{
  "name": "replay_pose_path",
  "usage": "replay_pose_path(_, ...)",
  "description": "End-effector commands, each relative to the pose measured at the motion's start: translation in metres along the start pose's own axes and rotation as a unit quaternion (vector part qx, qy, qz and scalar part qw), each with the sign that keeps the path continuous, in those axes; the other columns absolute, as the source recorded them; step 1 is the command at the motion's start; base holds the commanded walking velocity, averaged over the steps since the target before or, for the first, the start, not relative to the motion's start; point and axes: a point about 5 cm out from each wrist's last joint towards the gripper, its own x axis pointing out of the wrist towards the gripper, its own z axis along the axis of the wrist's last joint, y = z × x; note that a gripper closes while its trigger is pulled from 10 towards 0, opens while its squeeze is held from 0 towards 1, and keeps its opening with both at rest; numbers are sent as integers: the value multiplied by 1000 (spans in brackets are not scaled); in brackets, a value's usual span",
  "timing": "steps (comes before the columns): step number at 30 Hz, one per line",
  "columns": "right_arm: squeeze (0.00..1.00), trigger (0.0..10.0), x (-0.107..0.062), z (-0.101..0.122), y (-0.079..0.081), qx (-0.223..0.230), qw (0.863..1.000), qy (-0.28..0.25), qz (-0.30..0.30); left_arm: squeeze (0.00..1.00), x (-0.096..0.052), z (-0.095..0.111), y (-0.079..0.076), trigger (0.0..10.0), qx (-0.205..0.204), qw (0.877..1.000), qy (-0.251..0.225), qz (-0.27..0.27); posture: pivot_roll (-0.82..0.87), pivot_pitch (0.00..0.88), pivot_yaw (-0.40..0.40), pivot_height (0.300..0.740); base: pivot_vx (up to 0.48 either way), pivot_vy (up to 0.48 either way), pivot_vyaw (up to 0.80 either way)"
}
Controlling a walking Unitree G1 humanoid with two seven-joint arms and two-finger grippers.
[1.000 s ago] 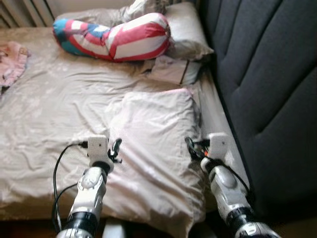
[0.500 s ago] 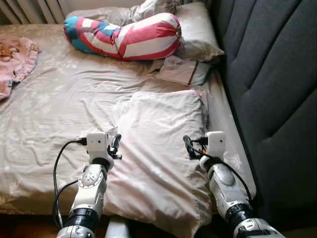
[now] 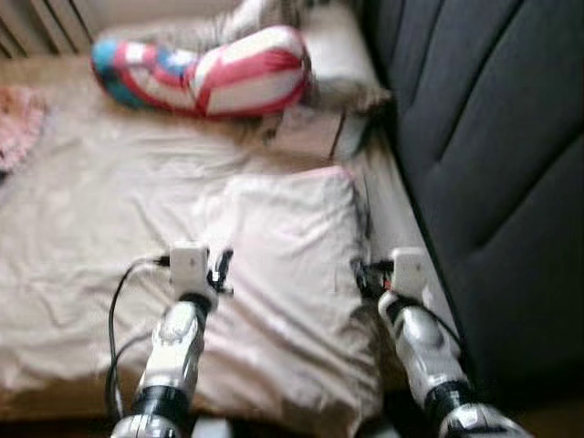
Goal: Clean up the room
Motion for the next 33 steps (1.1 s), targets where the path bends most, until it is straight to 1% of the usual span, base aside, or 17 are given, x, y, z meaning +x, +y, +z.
replay_pose_path(1,0,10000,0,-4,4,2,1000,12,7,0,-5,-8,5,10000,2,1000,19,6,-124,173,2,650,0,0,0)
replay_pose_path(3,0,10000,0,-5,4,-4,1000,20,12,0,-4,-9,5,10000,4,1000,22,5,-125,175,2,650,0,0,0)
replay_pose_path(4,0,10000,1,-8,4,-16,999,42,20,0,-1,-13,6,10000,4,999,44,8,-124,177,1,650,0,0,0)
replay_pose_path(6,0,10000,1,-11,5,-26,998,54,24,0,0,-15,7,10000,5,998,58,11,-122,180,1,650,0,0,0)
replay_pose_path(8,0,10000,2,-11,5,-19,998,59,26,0,2,-17,7,10000,0,997,70,12,-122,181,1,650,0,0,0)
replay_pose_path(9,424,10000,2,-11,4,-18,998,62,26,114,4,-18,8,10000,-7,997,80,13,-122,189,4,650,0,0,0)
replay_pose_path(10,1000,10000,3,-13,2,-21,996,80,15,1000,6,-20,10,10000,-33,995,93,19,-130,191,7,650,0,0,0)
replay_pose_path(11,1000,10000,3,-14,1,-21,996,85,12,1000,7,-20,11,10000,-51,994,97,20,-133,192,7,650,0,0,0)
replay_pose_path(12,1000,10000,3,-14,1,-21,996,85,12,1000,7,-20,11,10000,-51,994,97,20,-133,192,7,650,0,0,0)
replay_pose_path(13,1000,10000,3,-13,0,-4,996,84,11,1000,10,-17,13,10000,-68,993,97,26,-128,192,8,650,0,0,0)
replay_pose_path(15,1000,10000,4,-13,0,4,996,83,11,1000,11,-15,14,10000,-63,993,97,26,-128,192,8,650,0,0,0)
replay_pose_path(16,1000,10000,4,-12,-1,8,996,84,11,1000,15,-11,16,10000,-33,995,92,26,-128,194,4,650,0,0,0)
replay_pose_path(17,1000,10000,5,-12,-1,5,996,86,13,1000,16,-9,15,10000,-30,995,90,23,-129,195,4,650,0,0,0)
replay_pose_path(24,1000,10000,5,-15,2,-14,994,103,33,1000,20,-10,12,10000,-29,994,101,19,-131,208,0,650,0,0,0)
replay_pose_path(26,1000,10000,5,-15,1,-14,994,107,36,1000,18,-13,14,10000,-15,994,109,26,-132,212,-3,650,0,0,0)
replay_pose_path(30,1000,10000,4,-17,0,-21,992,117,40,1000,14,-20,19,10000,-15,992,121,34,-133,225,-7,650,0,0,0)
replay_pose_path(33,1000,10000,4,-18,1,-20,992,119,44,1000,13,-20,22,10000,-14,992,123,39,-139,255,-15,650,0,0,0)
